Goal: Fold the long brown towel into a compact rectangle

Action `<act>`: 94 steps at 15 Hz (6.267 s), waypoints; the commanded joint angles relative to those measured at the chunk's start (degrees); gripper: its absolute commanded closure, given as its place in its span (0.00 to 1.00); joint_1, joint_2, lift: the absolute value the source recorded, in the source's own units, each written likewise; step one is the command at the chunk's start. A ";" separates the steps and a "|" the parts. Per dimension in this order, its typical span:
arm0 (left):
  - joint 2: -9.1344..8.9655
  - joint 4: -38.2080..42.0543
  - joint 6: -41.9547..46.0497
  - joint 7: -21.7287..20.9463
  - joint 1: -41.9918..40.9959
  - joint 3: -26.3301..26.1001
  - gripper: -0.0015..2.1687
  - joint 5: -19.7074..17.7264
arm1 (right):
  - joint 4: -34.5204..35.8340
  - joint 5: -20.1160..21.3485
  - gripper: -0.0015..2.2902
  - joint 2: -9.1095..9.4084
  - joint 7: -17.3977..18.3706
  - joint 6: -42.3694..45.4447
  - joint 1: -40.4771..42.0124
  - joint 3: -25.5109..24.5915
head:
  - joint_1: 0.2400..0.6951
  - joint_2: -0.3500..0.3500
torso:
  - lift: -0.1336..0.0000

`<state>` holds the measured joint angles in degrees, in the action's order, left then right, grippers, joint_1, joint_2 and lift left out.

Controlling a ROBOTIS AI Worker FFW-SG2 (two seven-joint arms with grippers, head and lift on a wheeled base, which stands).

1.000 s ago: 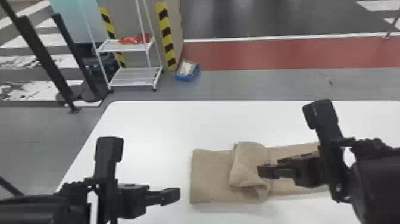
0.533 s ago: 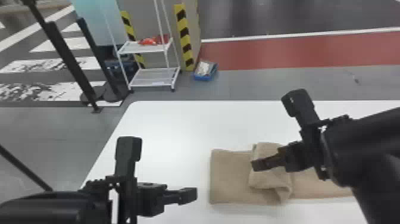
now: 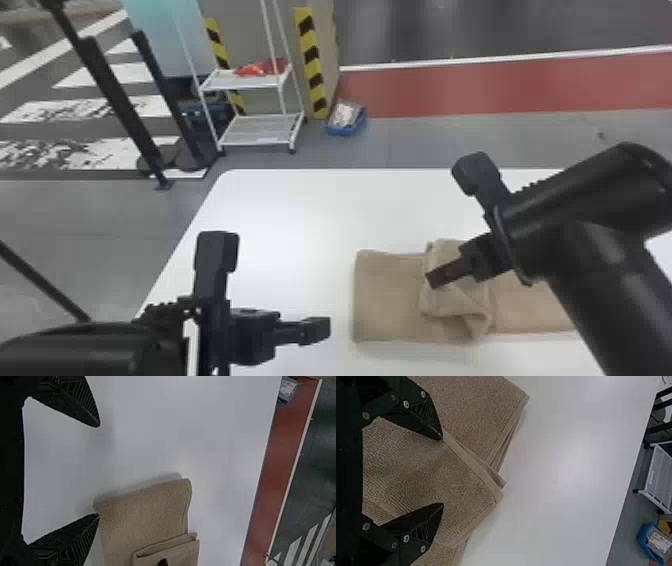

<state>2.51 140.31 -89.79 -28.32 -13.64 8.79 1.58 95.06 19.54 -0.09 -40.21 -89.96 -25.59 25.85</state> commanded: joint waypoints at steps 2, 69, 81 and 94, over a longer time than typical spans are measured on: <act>0.04 -0.04 -0.24 -0.07 -0.16 0.00 0.04 0.00 | -4.01 -0.02 0.15 0.14 0.04 -0.12 -1.74 0.69 | 1.00 0.80 | 0.07; 0.22 1.11 -0.24 -0.51 -1.21 0.88 0.04 0.35 | 16.38 -1.96 0.20 -11.95 -14.29 -0.12 8.81 -6.60 | 1.00 0.74 | 0.07; 0.13 1.19 -0.24 -0.33 -1.30 0.97 0.04 0.35 | 17.35 -0.55 0.62 -13.54 -17.71 -0.12 11.71 -9.50 | 1.00 0.73 | 0.07; 0.22 -0.83 -0.24 0.11 -0.42 -0.88 0.04 0.53 | 24.64 -9.08 0.47 -16.08 -16.84 -0.12 27.70 -36.66 | 1.00 0.40 | 0.07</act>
<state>2.72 139.70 -89.79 -28.21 -14.07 8.14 2.03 119.84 11.23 -16.32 -57.15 -89.96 1.24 -9.30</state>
